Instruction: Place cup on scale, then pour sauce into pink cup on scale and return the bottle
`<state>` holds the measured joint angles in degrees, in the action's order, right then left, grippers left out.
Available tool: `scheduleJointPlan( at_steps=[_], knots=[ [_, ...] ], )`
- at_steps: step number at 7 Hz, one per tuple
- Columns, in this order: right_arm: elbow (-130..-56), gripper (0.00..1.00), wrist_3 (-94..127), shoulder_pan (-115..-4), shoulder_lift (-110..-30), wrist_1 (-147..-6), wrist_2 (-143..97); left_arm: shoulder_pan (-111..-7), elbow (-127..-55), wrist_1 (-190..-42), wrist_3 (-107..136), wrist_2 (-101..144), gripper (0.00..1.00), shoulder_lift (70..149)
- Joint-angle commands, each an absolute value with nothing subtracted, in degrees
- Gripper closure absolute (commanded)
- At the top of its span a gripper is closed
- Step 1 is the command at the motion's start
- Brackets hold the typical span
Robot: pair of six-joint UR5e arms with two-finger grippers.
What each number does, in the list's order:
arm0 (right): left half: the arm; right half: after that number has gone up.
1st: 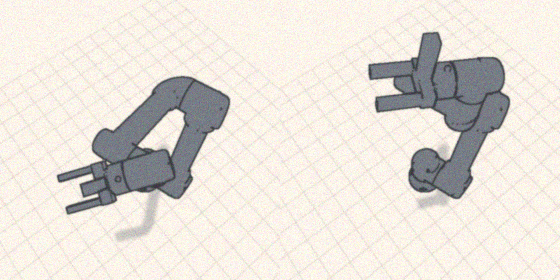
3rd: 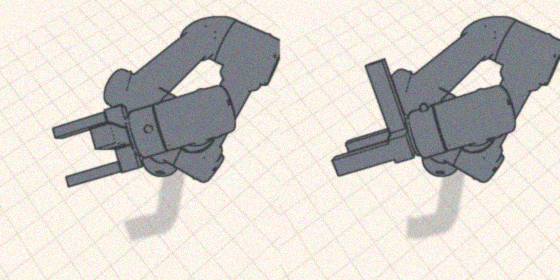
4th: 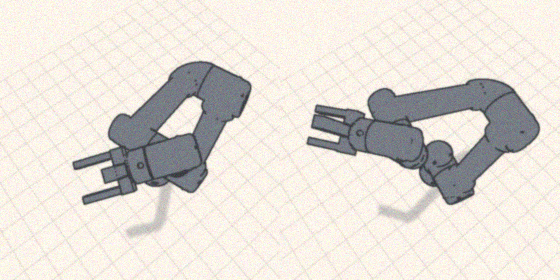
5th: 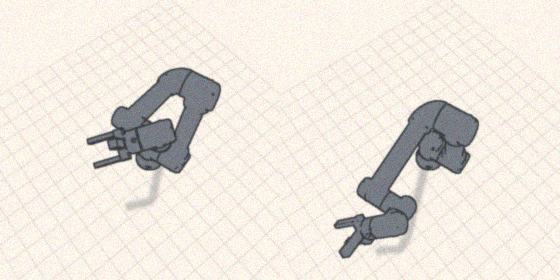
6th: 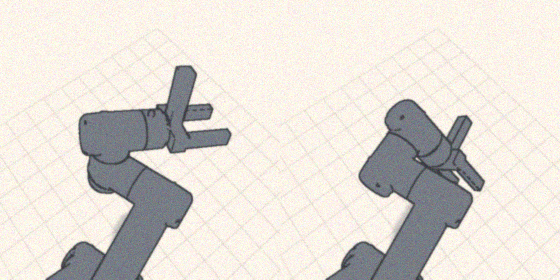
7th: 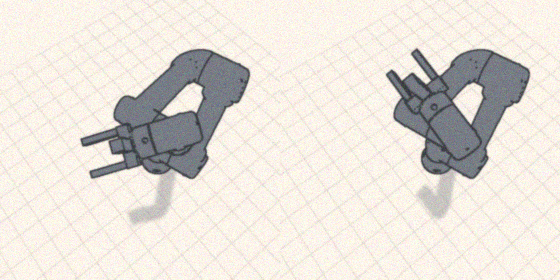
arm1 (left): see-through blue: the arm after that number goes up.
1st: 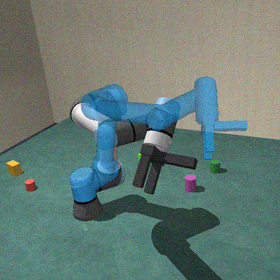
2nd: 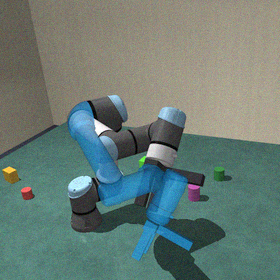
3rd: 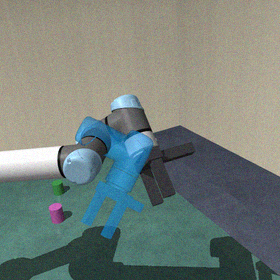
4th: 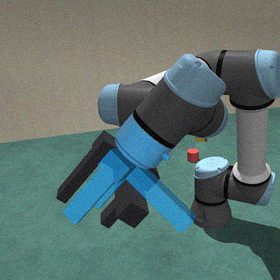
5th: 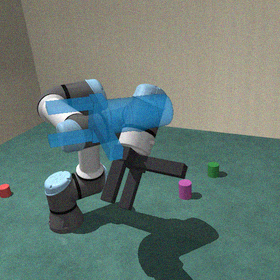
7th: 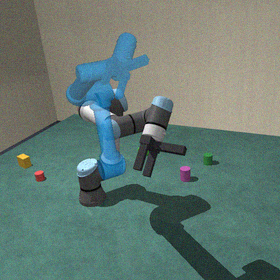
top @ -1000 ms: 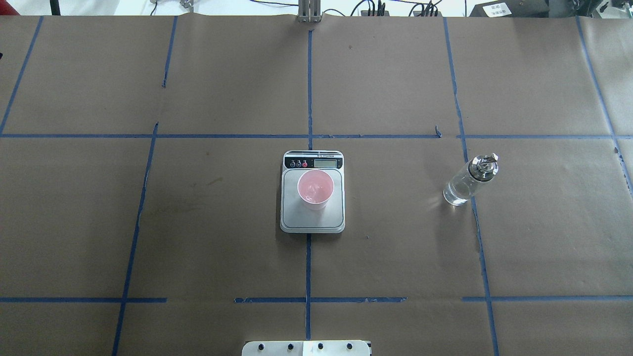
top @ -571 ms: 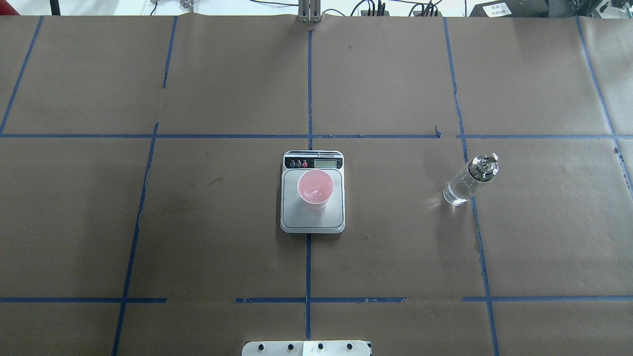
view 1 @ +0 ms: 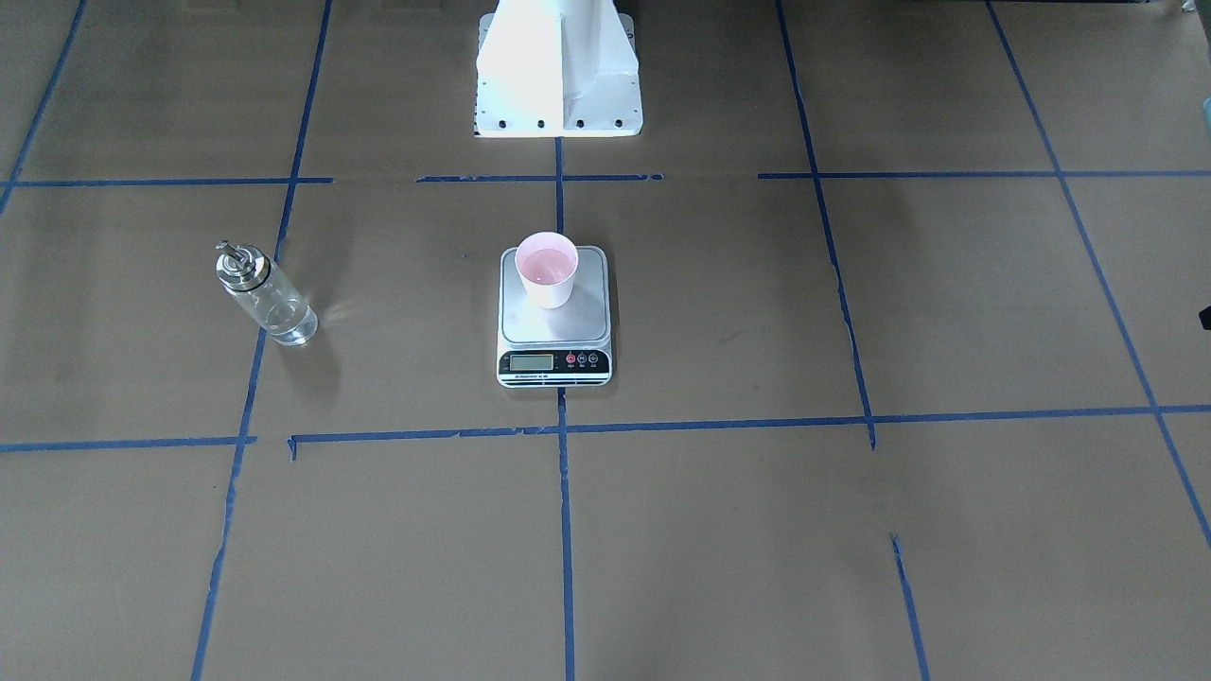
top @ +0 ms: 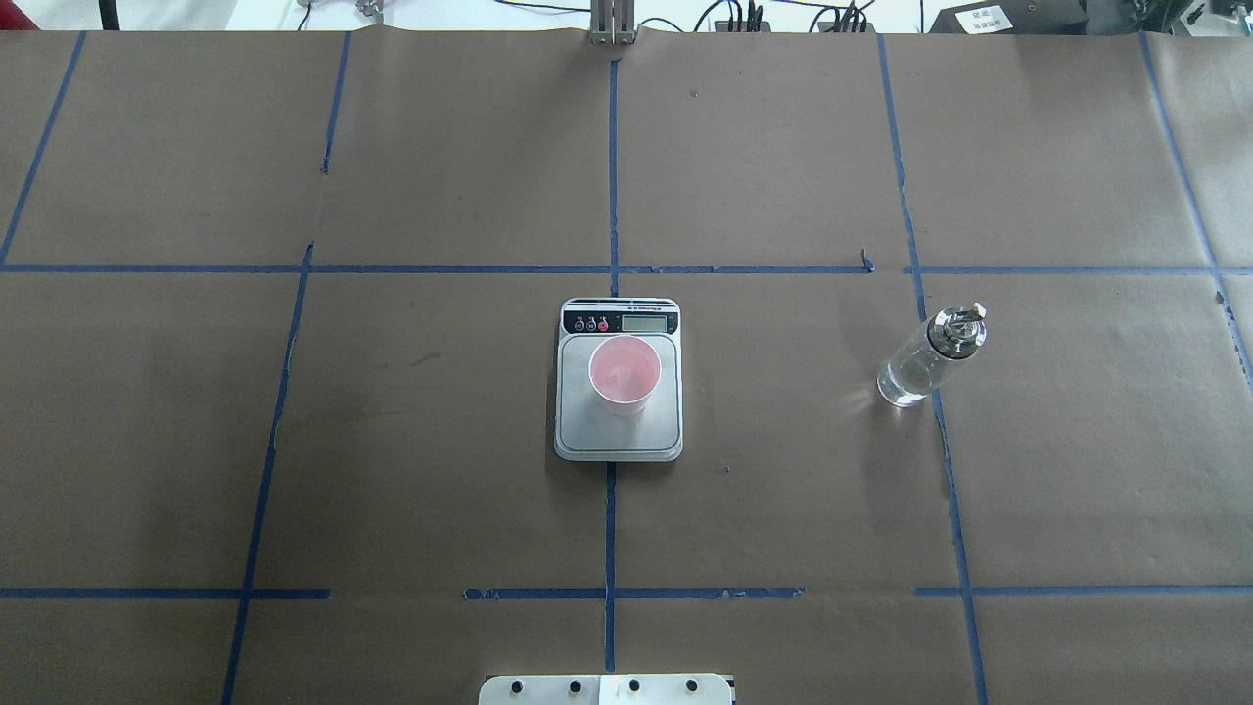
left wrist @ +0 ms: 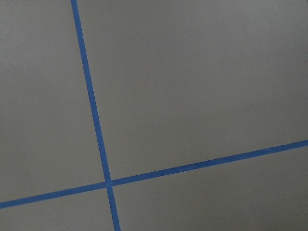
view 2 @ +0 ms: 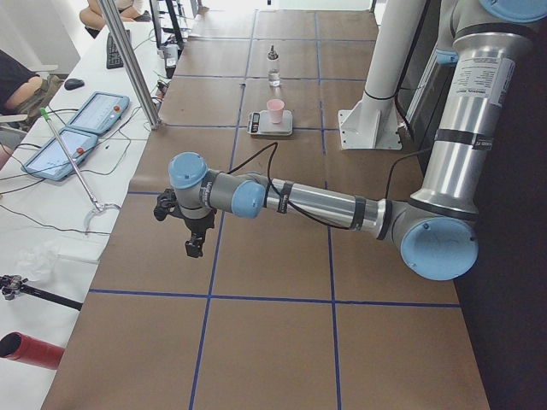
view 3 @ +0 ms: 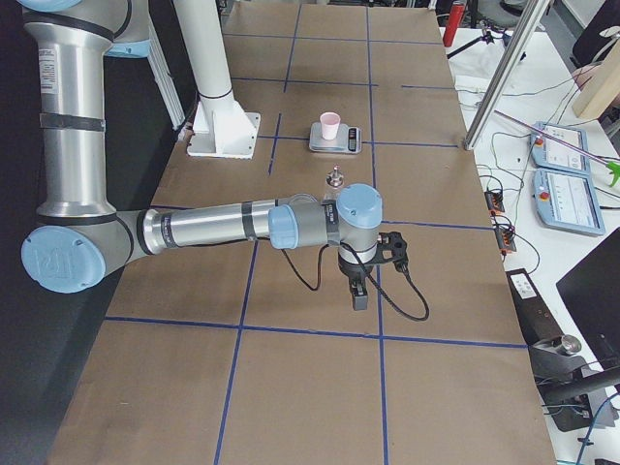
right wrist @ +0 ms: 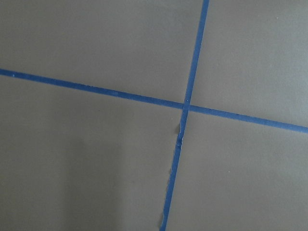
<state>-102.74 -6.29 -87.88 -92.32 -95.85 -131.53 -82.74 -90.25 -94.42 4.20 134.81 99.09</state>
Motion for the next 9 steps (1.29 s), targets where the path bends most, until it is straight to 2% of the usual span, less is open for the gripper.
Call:
scheduleJointPlan(
  at_steps=[1, 2, 4, 7, 9],
  knots=[
    [-105.11, 0.00, -10.81, -88.95, -92.98, -103.16, -131.84, -82.79, -91.31, -94.83, 3.96, 135.27, 0.00, 95.02],
    [-104.94, 0.00, -10.81, -88.77, -92.81, -102.57, -131.75, -82.71, -91.06, -94.66, 4.30, 135.00, 0.00, 95.36],
    [-104.25, 0.00, -10.20, -88.68, -93.07, -102.30, -131.23, -89.35, -91.41, -93.96, 4.48, 137.89, 0.00, 94.84],
    [-103.88, 0.00, -10.46, -88.59, -94.13, -101.44, -132.45, -90.09, -94.11, -94.22, 4.30, 137.73, 0.00, 88.02],
    [-104.33, 0.00, -9.93, -88.59, -94.13, -99.59, -132.28, -89.82, -94.21, -94.22, 4.22, 137.37, 0.00, 89.38]
  ],
)
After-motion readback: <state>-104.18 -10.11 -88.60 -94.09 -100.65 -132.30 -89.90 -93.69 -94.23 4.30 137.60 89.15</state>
